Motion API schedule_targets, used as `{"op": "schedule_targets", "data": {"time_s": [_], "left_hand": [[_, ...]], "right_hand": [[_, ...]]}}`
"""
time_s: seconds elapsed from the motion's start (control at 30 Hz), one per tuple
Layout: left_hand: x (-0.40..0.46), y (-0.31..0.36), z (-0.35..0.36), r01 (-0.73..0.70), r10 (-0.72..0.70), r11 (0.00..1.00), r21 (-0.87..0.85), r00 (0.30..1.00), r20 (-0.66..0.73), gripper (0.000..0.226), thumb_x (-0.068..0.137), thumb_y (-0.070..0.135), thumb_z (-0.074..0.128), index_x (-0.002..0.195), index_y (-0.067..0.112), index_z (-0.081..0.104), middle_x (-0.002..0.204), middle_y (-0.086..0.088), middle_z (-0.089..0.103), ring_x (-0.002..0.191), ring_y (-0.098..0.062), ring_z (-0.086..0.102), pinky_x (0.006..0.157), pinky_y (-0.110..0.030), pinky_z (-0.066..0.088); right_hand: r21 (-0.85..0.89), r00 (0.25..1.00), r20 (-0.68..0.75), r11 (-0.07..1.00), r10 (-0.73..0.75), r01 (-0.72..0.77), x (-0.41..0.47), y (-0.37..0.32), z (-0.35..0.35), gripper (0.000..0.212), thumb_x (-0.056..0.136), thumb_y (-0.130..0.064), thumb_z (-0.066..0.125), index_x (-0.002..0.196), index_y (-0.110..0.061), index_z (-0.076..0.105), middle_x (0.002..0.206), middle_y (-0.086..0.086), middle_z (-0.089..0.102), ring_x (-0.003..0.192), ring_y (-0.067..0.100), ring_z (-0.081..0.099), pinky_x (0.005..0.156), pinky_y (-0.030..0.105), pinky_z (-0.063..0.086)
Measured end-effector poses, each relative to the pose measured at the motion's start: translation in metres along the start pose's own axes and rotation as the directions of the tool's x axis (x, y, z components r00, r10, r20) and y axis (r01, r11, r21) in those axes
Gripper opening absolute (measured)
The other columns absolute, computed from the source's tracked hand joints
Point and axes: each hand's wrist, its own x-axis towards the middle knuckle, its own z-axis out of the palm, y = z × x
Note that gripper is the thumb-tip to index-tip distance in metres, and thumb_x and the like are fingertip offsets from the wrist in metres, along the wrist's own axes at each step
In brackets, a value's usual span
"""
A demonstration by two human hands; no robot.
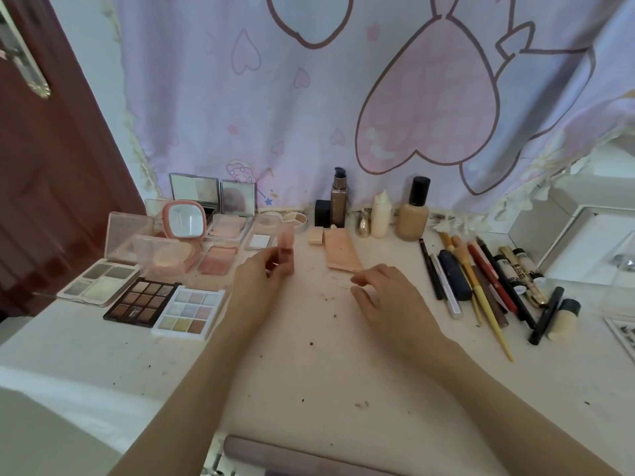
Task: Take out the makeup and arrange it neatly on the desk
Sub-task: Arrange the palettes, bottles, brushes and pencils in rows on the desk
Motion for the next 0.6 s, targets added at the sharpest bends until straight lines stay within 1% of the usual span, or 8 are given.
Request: {"op": "schedule_targets", "data": {"time_s": [0.1, 0.13, 0.2, 0.27, 0.37, 0.43, 0.5, 0.6], "left_hand": [[0.003, -0.005, 0.002, 0.005, -0.005, 1.000, 0.019, 1.000, 0.014, 0.026, 0.088, 0.015, 0.057, 0.112, 0.018, 0.062, 0.088, 0.006, 0.060, 0.082, -0.012, 0.054, 0.071, -0.021, 0.035], [0.004, -0.007, 0.002, 0.002, -0.002, 1.000, 0.029, 1.000, 0.018, 0.026, 0.088, 0.014, 0.057, 0.113, 0.017, 0.062, 0.088, 0.006, 0.060, 0.082, -0.012, 0.053, 0.073, -0.022, 0.034], [0.004, -0.010, 0.001, -0.018, 0.017, 0.999, 0.039, 1.000, 0.023, 0.025, 0.088, 0.014, 0.056, 0.111, 0.018, 0.063, 0.084, 0.009, 0.058, 0.076, -0.007, 0.052, 0.069, -0.020, 0.034], [0.002, -0.012, 0.000, -0.038, 0.037, 0.998, 0.040, 0.999, 0.037, 0.023, 0.087, 0.013, 0.056, 0.108, 0.021, 0.063, 0.080, 0.013, 0.056, 0.073, -0.003, 0.051, 0.066, -0.019, 0.033], [0.000, -0.014, -0.001, -0.047, 0.045, 0.998, 0.040, 0.997, 0.055, 0.022, 0.087, 0.012, 0.055, 0.104, 0.024, 0.062, 0.079, 0.012, 0.057, 0.076, -0.009, 0.053, 0.068, -0.023, 0.034], [-0.001, -0.013, -0.002, -0.043, 0.041, 0.998, 0.045, 0.997, 0.058, 0.023, 0.088, 0.012, 0.055, 0.107, 0.023, 0.062, 0.083, 0.009, 0.059, 0.077, -0.010, 0.053, 0.071, -0.023, 0.034], [-0.002, -0.012, -0.003, -0.033, 0.030, 0.998, 0.052, 0.997, 0.067, 0.026, 0.088, 0.013, 0.055, 0.112, 0.021, 0.062, 0.090, 0.004, 0.061, 0.082, -0.013, 0.054, 0.076, -0.025, 0.035], [-0.004, -0.011, -0.005, -0.039, 0.033, 0.997, 0.065, 0.995, 0.092, 0.026, 0.089, 0.011, 0.054, 0.112, 0.021, 0.059, 0.096, 0.001, 0.062, 0.087, -0.016, 0.056, 0.078, -0.028, 0.039]], "right_hand": [[-0.142, 0.996, 0.090, 0.990, 0.000, 0.013, -0.015, 0.014, 0.000, 0.037, 0.095, -0.036, 0.044, 0.128, -0.019, 0.050, 0.134, -0.003, 0.045, 0.123, 0.014, 0.038, 0.102, 0.024, 0.028], [-0.157, 0.994, 0.113, 0.988, 0.011, 0.007, -0.017, 0.016, 0.001, 0.041, 0.096, -0.040, 0.041, 0.132, -0.021, 0.046, 0.140, -0.004, 0.040, 0.129, 0.013, 0.033, 0.107, 0.025, 0.023], [-0.168, 0.991, 0.130, 0.986, 0.032, -0.010, -0.019, 0.019, 0.002, 0.045, 0.096, -0.043, 0.038, 0.136, -0.021, 0.041, 0.146, -0.005, 0.034, 0.134, 0.012, 0.027, 0.110, 0.024, 0.017], [-0.180, 0.992, 0.121, 0.984, 0.028, -0.006, -0.019, 0.019, 0.003, 0.045, 0.097, -0.043, 0.037, 0.136, -0.020, 0.041, 0.147, -0.004, 0.033, 0.135, 0.013, 0.026, 0.111, 0.024, 0.016], [-0.183, 0.993, 0.112, 0.983, 0.021, 0.000, -0.019, 0.019, 0.004, 0.045, 0.097, -0.042, 0.037, 0.135, -0.020, 0.042, 0.147, -0.003, 0.034, 0.135, 0.013, 0.027, 0.111, 0.024, 0.015], [-0.179, 0.993, 0.113, 0.984, 0.017, 0.004, -0.019, 0.019, 0.004, 0.045, 0.097, -0.041, 0.037, 0.135, -0.019, 0.042, 0.146, -0.003, 0.034, 0.135, 0.013, 0.027, 0.111, 0.025, 0.016], [-0.174, 0.994, 0.111, 0.985, 0.014, 0.005, -0.020, 0.018, 0.004, 0.044, 0.097, -0.040, 0.036, 0.135, -0.018, 0.042, 0.146, -0.002, 0.034, 0.134, 0.014, 0.028, 0.111, 0.024, 0.016], [-0.176, 0.993, 0.117, 0.984, 0.012, 0.009, -0.020, 0.017, 0.003, 0.043, 0.098, -0.040, 0.035, 0.135, -0.018, 0.041, 0.146, -0.002, 0.034, 0.134, 0.014, 0.027, 0.112, 0.025, 0.013]]}}
